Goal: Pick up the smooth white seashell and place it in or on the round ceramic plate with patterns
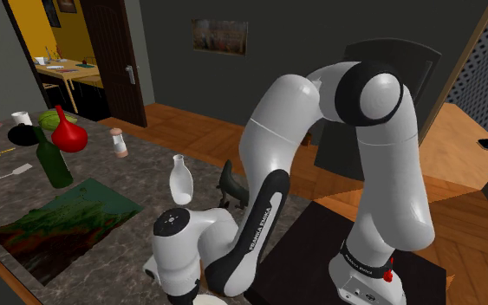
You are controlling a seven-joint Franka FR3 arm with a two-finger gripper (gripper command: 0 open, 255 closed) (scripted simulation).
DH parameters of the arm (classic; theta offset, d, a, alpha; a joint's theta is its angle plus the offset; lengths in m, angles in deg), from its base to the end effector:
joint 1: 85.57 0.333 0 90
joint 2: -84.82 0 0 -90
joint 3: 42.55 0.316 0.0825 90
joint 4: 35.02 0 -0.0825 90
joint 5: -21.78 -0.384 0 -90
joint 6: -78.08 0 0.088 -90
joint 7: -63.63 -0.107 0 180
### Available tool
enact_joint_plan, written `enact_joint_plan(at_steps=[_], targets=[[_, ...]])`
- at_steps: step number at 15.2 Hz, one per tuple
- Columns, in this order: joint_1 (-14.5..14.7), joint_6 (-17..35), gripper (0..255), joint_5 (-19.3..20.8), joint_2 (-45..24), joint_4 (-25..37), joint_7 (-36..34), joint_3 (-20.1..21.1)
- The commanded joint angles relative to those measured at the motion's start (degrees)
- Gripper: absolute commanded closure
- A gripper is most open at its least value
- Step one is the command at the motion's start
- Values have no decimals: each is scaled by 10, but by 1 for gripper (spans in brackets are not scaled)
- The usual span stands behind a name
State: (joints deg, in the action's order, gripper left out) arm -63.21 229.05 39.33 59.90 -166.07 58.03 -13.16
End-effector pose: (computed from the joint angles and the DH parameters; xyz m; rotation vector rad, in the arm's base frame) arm 0.3120 0.4245 0.1841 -2.6825 -1.5316 0.0565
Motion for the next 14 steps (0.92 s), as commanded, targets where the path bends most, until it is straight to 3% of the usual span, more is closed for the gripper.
enact_joint_plan(at_steps=[1, 14], targets=[[9, 11, 255, 12, -14, 2, -10, -10], [60, 71, 255, 69, -99, 29, -48, -74]])
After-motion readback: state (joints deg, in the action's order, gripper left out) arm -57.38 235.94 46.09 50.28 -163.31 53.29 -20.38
